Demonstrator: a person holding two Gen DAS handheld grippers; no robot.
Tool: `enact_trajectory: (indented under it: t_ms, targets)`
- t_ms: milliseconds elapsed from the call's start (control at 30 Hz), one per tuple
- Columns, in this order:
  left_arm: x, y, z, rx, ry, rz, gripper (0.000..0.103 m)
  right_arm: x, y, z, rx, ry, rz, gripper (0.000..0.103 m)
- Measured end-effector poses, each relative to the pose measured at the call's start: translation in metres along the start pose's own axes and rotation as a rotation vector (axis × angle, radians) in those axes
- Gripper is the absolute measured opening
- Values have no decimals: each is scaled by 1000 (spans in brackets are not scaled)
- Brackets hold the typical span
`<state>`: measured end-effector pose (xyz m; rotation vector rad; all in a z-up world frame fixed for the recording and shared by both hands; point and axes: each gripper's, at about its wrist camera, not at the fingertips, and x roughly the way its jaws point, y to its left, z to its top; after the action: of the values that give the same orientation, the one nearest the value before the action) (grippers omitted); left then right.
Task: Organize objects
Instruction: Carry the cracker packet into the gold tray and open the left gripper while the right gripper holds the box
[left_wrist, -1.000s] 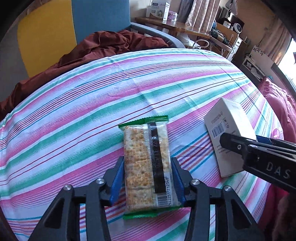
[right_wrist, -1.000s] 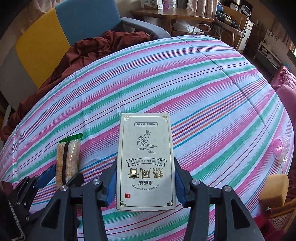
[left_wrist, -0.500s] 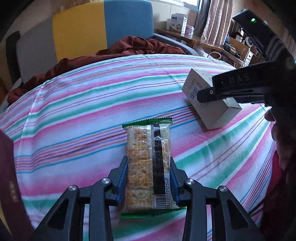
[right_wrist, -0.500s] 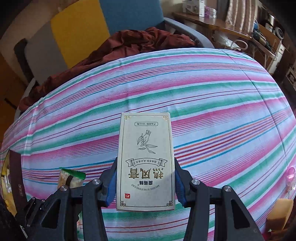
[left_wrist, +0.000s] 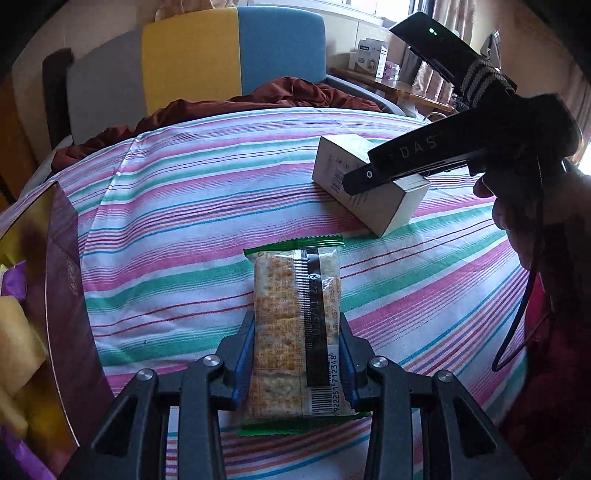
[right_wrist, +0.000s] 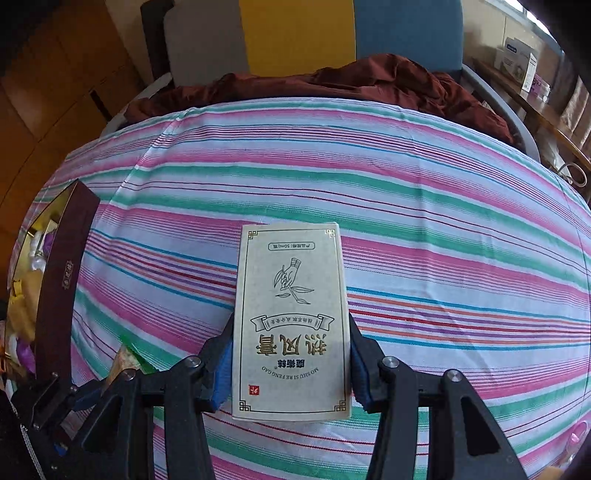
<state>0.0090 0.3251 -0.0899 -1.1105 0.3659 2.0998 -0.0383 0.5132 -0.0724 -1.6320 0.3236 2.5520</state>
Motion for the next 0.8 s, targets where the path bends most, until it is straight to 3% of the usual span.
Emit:
enact_trajectory:
  t_ms: [200,433,567,800]
  targets:
    - [-21,17,-8,-21,-21,-8,39,6,0,-2,8,17,-20,51]
    - [-68,57,-5,-106,-109,-1,39,8,4,-6,-20,31,-65,51]
    - [-88,100,5,-232,-137,8,39,6,3,-6,-12,29,-92,51]
    - [-84,204,31,-534,-56,47,39,8,0,-5,-16,28,-119,51]
